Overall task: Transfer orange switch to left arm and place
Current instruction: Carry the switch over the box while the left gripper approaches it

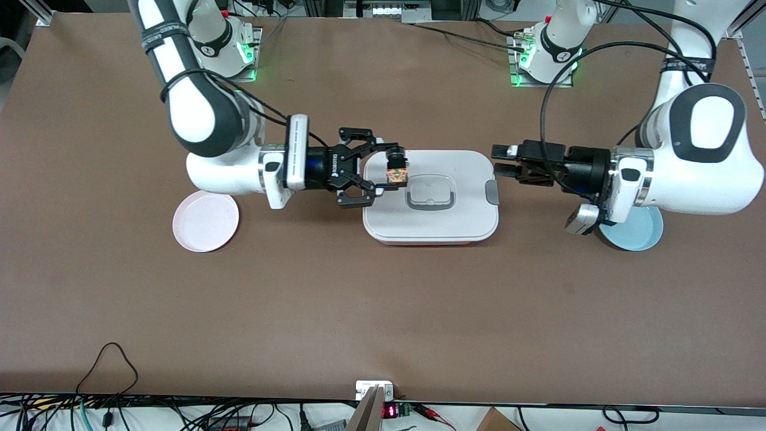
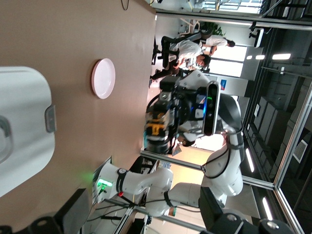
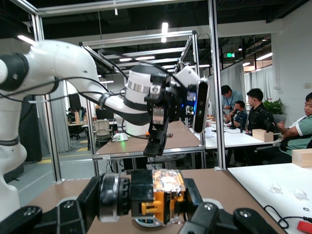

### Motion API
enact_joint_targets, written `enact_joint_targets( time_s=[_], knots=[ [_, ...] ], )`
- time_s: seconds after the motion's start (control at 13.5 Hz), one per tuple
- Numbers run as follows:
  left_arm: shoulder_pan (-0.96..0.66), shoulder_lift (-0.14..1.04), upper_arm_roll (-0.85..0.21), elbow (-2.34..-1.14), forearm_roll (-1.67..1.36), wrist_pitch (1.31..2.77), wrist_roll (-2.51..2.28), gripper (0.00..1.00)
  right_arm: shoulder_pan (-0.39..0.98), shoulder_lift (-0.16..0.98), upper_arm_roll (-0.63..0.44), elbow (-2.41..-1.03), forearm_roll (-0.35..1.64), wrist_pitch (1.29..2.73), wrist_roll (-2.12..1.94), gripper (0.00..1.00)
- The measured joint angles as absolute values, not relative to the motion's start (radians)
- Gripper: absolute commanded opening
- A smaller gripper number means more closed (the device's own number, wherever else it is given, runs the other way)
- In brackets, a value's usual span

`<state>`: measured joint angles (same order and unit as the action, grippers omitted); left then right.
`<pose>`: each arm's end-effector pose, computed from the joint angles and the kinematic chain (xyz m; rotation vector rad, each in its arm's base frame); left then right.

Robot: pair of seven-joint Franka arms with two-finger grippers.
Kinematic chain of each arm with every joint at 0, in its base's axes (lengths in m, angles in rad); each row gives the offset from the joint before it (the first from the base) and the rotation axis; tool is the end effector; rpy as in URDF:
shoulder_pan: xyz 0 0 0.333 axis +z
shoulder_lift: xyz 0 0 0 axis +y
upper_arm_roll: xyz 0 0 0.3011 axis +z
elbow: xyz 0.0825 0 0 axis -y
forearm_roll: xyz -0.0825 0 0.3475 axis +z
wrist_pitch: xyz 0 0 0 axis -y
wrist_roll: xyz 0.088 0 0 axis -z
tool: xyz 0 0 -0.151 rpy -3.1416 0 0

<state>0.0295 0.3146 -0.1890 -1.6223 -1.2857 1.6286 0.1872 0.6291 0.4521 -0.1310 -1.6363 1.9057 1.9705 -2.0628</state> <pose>0.5740 -0.2197 0.4846 1.8071 -0.0247 -0.2611 0.5479 0.4270 0.4248 -1.2285 -1.1338 -1.1577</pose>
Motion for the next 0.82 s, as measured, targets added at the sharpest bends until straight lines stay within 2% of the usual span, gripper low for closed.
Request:
enact_joint_targets(
  time_s=[0.22,0.82],
  knots=[
    [-0.006,0.342,-0.189,-1.623,-1.342,1.690,0.203,1.00,0.658,0.494,-0.131,-1.598,1.906,2.022,-2.062,0.00],
    [-0.011,0.442,-0.187,-1.623,-1.449,1.693,0.320,1.00,0.674,0.519,-0.131,-1.569,1.906,2.059,-2.060,0.00]
  ],
)
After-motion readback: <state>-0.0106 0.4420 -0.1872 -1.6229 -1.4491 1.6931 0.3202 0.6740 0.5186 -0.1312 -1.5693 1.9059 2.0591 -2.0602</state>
